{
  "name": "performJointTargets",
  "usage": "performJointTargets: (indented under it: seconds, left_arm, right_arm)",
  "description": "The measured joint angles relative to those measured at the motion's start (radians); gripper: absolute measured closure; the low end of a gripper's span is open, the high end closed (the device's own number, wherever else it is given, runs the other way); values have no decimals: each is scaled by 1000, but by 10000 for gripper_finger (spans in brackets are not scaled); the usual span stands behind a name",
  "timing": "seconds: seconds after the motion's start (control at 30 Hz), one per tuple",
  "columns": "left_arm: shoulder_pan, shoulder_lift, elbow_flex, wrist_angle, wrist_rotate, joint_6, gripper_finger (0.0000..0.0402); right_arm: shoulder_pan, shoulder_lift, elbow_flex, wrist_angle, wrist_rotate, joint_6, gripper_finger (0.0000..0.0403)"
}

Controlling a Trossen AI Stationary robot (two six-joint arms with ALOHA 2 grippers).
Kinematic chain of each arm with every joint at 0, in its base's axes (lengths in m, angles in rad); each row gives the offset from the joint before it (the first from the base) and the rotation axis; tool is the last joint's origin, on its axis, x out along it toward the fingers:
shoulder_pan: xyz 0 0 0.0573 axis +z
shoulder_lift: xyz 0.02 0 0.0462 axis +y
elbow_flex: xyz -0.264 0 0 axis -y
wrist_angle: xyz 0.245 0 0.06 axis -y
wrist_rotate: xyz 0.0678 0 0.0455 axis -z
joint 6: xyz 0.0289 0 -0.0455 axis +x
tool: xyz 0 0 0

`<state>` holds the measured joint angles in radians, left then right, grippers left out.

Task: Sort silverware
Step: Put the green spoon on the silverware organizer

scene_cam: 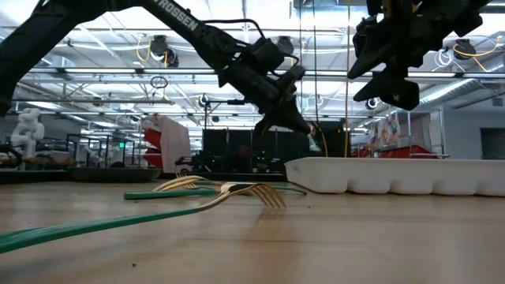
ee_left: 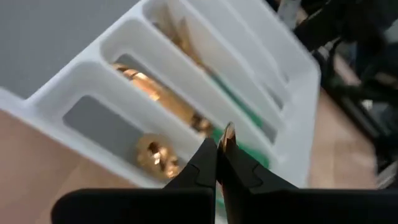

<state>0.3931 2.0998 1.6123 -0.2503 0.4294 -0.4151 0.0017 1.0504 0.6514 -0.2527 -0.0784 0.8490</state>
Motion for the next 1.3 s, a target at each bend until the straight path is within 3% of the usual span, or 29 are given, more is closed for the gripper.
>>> performJointTargets:
  seconds: [0.2, 0.43, 0.67, 1.3]
  left_arm:
    - [-1, -1, 30, 21, 27, -23, 396]
    - [4, 46, 26, -14, -26, -9, 396]
    - [-16, 97, 26, 66, -43, -42, 396]
    - [-40, 115, 26, 58, -149, -53, 396]
  right_arm:
    - [0, 0, 0, 3, -1, 2, 225]
    - [0, -1, 0, 31, -2, -3, 225]
    - [0, -1, 0, 59, -3, -23, 225]
    - [1, -1, 0, 60, -2, -35, 225]
